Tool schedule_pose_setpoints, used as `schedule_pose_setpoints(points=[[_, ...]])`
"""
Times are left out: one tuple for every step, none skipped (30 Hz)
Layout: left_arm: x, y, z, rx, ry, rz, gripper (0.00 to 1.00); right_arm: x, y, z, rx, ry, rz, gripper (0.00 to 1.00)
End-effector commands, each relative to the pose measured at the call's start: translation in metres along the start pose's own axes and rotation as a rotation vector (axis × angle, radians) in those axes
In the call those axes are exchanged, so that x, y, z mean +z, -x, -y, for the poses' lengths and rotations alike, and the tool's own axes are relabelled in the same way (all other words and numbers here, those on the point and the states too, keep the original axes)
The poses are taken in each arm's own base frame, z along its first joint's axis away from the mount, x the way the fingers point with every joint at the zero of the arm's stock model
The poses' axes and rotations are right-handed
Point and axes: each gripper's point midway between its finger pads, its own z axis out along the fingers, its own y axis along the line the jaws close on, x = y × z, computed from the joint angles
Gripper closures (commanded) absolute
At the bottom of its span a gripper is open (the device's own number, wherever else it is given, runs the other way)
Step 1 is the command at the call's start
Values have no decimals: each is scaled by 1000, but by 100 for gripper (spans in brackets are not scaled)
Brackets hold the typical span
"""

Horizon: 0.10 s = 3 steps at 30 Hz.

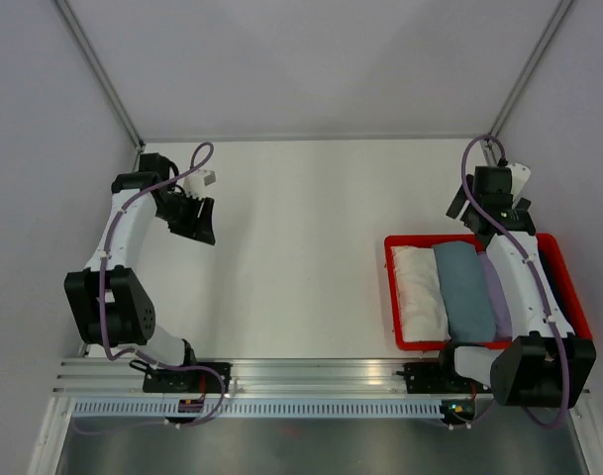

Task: Roll the t-shirts
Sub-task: Place the rolled tshirt into the container

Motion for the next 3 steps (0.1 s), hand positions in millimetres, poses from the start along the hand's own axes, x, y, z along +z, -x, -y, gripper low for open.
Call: schedule_pose_setpoints(points=[[-9, 10, 0, 13, 31, 48, 43, -4, 11, -4, 20, 32, 40, 2], [-9, 10, 0, 14, 31, 49, 43, -3, 11, -5, 15, 33, 40, 2], [-10, 11, 0, 15, 32, 50, 43, -2, 11, -4, 11, 31, 40, 2]])
